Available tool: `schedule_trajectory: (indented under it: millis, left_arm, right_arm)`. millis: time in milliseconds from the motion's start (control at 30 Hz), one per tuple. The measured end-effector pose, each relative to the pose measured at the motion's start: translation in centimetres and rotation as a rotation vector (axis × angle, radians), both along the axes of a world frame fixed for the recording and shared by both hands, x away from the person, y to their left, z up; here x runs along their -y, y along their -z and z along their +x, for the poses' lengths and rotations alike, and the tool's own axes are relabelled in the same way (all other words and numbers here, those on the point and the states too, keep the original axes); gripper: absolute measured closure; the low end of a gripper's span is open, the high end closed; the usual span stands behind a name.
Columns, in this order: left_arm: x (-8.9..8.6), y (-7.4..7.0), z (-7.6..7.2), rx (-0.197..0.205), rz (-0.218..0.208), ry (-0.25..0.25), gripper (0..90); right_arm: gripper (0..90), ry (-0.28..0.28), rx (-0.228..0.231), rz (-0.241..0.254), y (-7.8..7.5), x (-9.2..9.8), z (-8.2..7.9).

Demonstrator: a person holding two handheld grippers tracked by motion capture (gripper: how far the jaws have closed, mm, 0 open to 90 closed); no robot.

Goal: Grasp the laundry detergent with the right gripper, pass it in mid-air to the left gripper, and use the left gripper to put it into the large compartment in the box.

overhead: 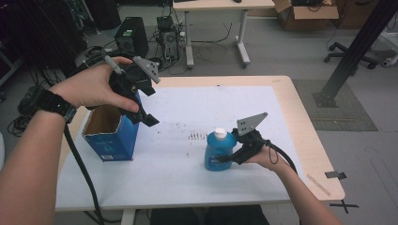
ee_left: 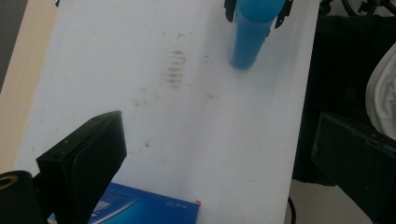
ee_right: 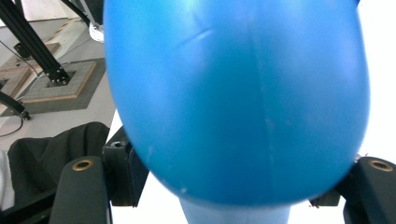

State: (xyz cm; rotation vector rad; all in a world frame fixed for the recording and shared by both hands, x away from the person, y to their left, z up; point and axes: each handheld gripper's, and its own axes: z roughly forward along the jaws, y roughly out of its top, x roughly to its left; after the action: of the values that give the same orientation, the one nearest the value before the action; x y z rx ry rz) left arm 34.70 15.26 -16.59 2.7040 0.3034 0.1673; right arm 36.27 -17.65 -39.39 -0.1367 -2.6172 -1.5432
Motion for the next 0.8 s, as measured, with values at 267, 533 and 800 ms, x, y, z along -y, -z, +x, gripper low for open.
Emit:
schedule_trajectory:
  millis: [267, 533, 800]
  left_arm:
    - [0.08, -0.05, 0.02, -0.002, 0.003, 0.001, 3.7]
    - [0.1, 0.0, 0.05, 0.001, 0.005, 0.002, 3.9]
    - [0.2, 0.0, -0.01, 0.0, 0.009, 0.003, 4.0]
  right_arm:
    - [31.4, -0.004, 0.005, 0.002, 0.04, -0.09, -0.03]
    - [38.0, 0.005, 0.022, -0.001, 0.11, -0.02, -0.06]
    - [39.8, 0.007, 0.035, 0.002, 0.08, 0.02, -0.1]
